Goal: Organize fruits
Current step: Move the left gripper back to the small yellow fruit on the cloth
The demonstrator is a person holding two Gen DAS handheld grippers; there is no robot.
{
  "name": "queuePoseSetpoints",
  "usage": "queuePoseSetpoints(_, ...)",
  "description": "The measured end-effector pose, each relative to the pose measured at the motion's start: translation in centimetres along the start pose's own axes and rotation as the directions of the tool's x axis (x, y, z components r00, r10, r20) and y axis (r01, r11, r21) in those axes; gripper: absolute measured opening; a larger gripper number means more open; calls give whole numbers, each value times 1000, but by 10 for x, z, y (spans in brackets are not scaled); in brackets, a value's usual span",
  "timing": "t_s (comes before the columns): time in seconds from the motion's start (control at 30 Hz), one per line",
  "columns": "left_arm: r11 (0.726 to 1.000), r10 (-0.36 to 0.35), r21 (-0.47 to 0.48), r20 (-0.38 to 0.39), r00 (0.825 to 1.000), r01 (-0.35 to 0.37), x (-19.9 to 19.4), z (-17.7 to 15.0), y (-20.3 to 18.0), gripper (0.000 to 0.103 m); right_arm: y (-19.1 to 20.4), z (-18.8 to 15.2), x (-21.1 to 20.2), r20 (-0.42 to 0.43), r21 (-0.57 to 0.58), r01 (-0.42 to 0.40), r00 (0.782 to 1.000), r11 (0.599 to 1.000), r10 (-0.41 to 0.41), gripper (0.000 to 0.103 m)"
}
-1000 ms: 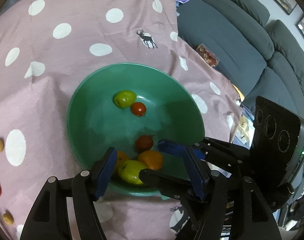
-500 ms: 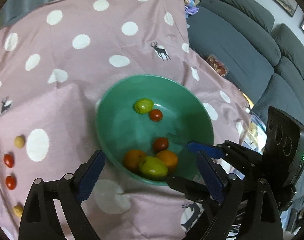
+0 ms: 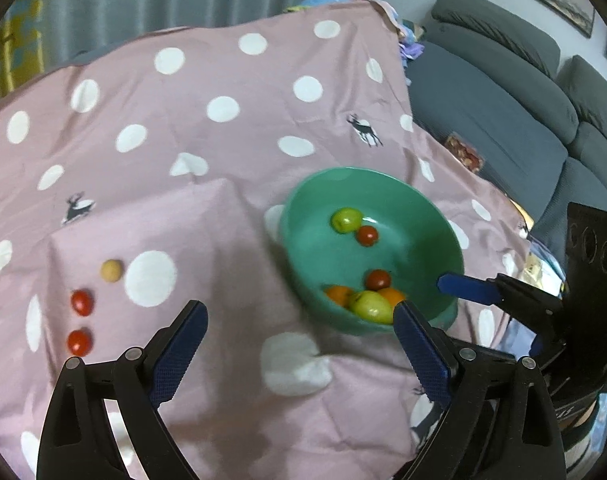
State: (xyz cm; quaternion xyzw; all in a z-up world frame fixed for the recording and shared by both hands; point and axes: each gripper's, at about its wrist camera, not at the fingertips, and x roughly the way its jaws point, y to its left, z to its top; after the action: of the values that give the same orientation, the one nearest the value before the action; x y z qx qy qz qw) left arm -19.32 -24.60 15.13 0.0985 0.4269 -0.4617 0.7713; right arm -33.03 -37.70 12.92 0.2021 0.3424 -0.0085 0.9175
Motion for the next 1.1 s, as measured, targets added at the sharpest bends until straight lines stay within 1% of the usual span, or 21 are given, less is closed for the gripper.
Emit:
queuePoseSetpoints(0.03, 1000, 3, -3, 9, 1000, -3, -3, -2, 2, 94, 2, 0, 0, 0, 1, -6, 1000, 1000, 6, 87)
queuePoseSetpoints(0.13, 1000, -9, -18, 42, 999, 9, -15, -10, 11, 94, 11, 0, 2, 3, -1, -23, 1000, 1000, 23, 94)
queuePoseSetpoints(0.27, 997, -49, -60, 65, 997, 53, -28, -22, 29, 94, 23, 0, 7, -5, -7, -47, 999, 999, 47, 94)
queuePoseSetpoints(0.43, 985, -58, -156, 77, 995, 70, -43, -43, 64, 94, 41, -2, 18, -34, -9, -95, 995, 995, 95, 94)
queuePoseSetpoints(0.53, 975, -28, -220, 81, 996, 46, -53, -59, 90, 94, 50, -5, 24, -58, -16, -112, 992, 994, 111, 94)
queuePoseSetpoints(0.7, 947, 13, -321, 83, 996, 15, -68, -91, 130, 94, 65, -13, 40, -105, -36, -135, 986, 990, 130, 94)
queuePoseSetpoints(0.77, 942, 22, -337, 82, 996, 7, -74, -105, 142, 94, 69, -16, 48, -124, -37, -142, 983, 989, 137, 94)
queuePoseSetpoints(0.93, 936, 25, -352, 70, 997, 1, -79, -137, 156, 94, 82, -22, 67, -172, -48, -156, 974, 987, 146, 94)
queuePoseSetpoints(1.1, 914, 30, -406, 54, 998, -5, -78, -163, 173, 94, 93, -29, 87, -226, -60, -171, 962, 983, 153, 94)
